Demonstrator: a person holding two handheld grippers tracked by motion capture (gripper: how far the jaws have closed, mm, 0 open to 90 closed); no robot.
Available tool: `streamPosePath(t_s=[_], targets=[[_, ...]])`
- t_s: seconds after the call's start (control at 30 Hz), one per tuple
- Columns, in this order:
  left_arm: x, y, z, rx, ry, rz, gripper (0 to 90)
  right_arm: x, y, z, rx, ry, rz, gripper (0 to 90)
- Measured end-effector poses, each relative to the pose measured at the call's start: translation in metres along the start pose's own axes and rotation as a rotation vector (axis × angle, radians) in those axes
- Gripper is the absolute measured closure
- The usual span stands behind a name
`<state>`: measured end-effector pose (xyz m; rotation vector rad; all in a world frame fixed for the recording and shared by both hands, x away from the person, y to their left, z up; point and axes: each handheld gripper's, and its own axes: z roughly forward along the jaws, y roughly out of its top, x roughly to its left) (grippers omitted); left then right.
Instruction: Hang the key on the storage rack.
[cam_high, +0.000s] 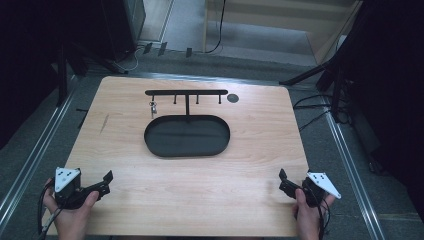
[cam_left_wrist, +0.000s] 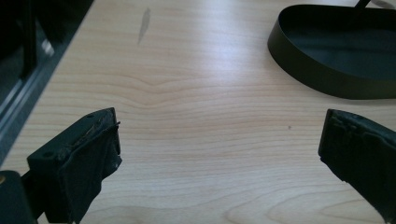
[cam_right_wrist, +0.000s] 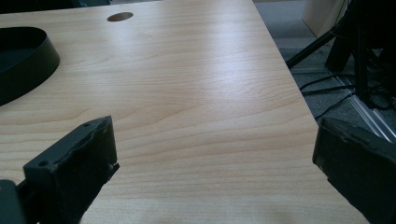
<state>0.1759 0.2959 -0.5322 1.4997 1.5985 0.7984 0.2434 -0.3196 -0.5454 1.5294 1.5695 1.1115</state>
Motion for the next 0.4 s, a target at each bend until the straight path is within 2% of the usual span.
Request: streamPosePath(t_s=[0.03, 0.1, 0.13, 0.17, 0.27, 0.4], targets=[[0.002, -0.003, 0.0, -0.009, 0.001, 0.0, 0.0, 0.0, 0.0, 0.0, 0.0, 0.0, 0.001, 0.0], [0.009, -0.01, 0.001, -0.031, 0.004, -0.026, 0.0, 0.0, 0.0, 0.0, 0.0, 0.0, 0.001, 0.0], [0.013, -0.012, 0.001, -0.043, 0.006, -0.062, 0.0, 0.0, 0.0, 0.0, 0.0, 0.0, 0.001, 0.0], [0.015, -0.013, 0.0, -0.053, 0.007, -0.076, 0.0, 0.0, 0.0, 0.0, -0.002, 0.0, -0.001, 0.0], [0.018, -0.014, -0.001, -0.082, -0.028, -0.107, 0.0, 0.001, 0.0, 0.0, 0.003, -0.001, -0.005, 0.0], [0.019, -0.016, -0.001, -0.095, -0.045, -0.134, 0.0, 0.002, 0.0, 0.0, 0.003, -0.006, -0.013, 0.0]])
